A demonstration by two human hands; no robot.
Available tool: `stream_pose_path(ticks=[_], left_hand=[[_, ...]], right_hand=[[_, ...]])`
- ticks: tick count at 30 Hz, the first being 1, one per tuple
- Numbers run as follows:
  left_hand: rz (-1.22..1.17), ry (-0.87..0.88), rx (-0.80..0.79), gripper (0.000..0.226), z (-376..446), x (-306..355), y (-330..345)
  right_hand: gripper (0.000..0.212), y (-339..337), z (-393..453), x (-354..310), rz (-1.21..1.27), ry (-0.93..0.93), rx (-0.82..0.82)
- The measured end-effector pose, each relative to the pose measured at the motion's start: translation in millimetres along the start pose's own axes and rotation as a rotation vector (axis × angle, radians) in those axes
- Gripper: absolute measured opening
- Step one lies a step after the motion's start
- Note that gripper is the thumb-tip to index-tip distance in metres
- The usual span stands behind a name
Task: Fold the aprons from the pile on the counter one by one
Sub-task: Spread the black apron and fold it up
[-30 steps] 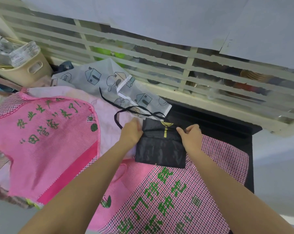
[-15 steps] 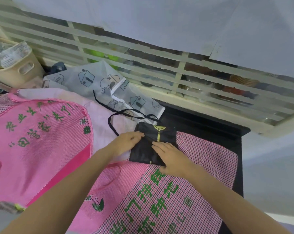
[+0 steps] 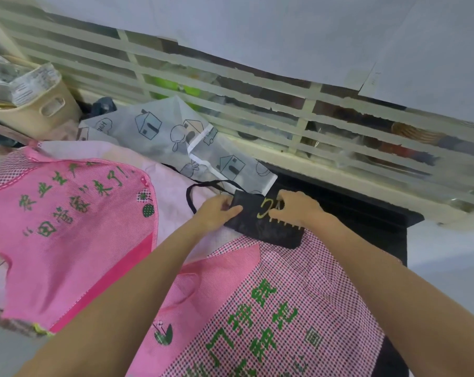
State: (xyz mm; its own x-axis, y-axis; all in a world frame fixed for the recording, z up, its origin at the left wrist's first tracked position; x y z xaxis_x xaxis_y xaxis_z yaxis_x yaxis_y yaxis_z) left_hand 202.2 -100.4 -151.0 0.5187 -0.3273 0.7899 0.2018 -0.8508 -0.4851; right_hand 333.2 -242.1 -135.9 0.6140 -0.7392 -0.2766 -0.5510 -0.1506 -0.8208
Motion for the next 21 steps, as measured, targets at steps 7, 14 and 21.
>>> stream_pose_path(ticks=[7,14,21], left_hand=[[-0.396,-0.289,-0.188,0.029,4.2,16.4,1.7],[0.052,-0.279,-0.556,0.030,-7.6,25.7,17.0],[0.501,-0.131,-0.507,0.066,-0.6,30.6,37.1]], right_hand=[[0.024,11.6,-3.4,0.5,-0.061,-0.117,0.022],[0.035,22.8,-17.7,-7.4,-0.092,-0.260,-0.047],[0.040,17.9,1.4,-22.2,0.217,-0.036,-0.160]])
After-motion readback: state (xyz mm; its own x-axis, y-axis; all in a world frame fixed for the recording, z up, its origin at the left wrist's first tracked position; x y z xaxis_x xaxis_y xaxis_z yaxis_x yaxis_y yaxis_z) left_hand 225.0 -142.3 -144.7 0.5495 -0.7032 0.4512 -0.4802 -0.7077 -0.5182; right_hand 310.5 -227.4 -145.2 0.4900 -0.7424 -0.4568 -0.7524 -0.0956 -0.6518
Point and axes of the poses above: each hand's wrist, its own z-axis towards the middle knuckle, its own y-axis out of the palm, x = y × z, the point moved 3 cm from there along z, towards the middle knuckle, and after that the axes turned 4 degrees about -z, right-handed, at the moved point
